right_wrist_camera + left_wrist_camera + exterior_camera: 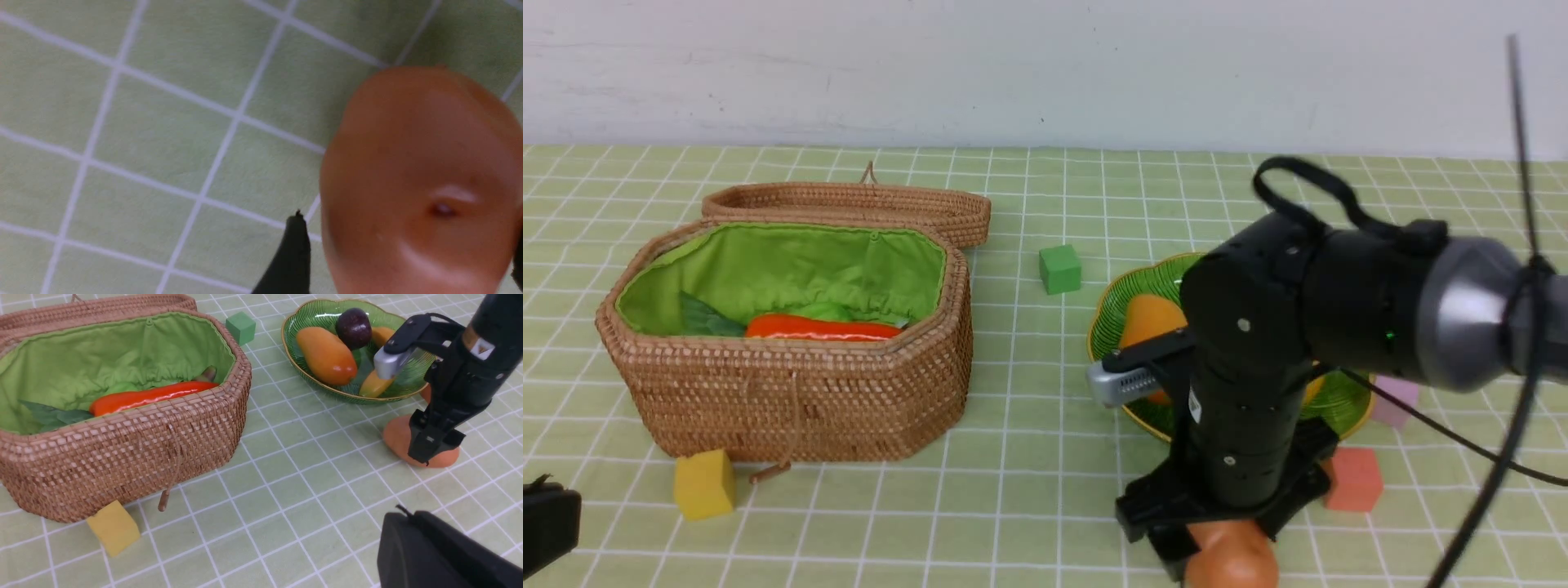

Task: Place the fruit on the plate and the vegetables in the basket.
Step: Use the right arm to grab a potato and put it into the left basket

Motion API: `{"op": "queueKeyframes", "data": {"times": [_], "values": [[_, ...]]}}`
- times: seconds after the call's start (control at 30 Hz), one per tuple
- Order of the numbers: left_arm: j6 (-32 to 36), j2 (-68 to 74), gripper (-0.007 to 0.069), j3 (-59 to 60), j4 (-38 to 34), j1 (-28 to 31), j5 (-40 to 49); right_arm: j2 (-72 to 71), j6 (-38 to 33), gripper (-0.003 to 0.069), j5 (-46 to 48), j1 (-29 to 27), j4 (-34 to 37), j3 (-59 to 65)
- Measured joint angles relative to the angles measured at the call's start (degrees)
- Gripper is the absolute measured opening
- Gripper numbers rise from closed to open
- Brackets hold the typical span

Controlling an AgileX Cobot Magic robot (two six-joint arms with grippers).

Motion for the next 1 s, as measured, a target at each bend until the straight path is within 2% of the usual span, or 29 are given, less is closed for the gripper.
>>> {"op": "queueKeyframes", "data": {"times": [0.23, 0.33, 0.43, 0.53, 0.8, 1.0], "values": [[0.0, 0.0, -0.0013, 0.0, 0.0, 0.0, 0.1, 5.0, 0.3, 0.0657, -1.4, -0.3, -0.2, 0.0], [0.0, 0.0, -0.0013, 0.0, 0.0, 0.0, 0.1, 5.8, 0.3, 0.0635, -1.4, -0.3, -0.2, 0.0], [0.0, 0.0, -0.0013, 0.0, 0.0, 0.0, 0.1, 6.0, 0.4, 0.058, -1.5, -0.3, -0.1, -0.1], [0.1, 0.0, -0.0013, 0.0, 0.0, 0.0, 0.2, 6.0, 0.7, 0.0577, -1.5, -0.3, 0.0, 0.0], [7.2, 0.0, -0.0012, 0.0, -4.2, 0.0, 6.5, 6.0, 0.4, 0.0577, -1.7, -0.3, 0.0, -0.1], [8.8, 0.0, -0.0012, 0.0, -6.0, 0.0, 11.2, 6.0, 0.3, 0.0577, -1.7, -0.3, 0.0, -0.1]]}}
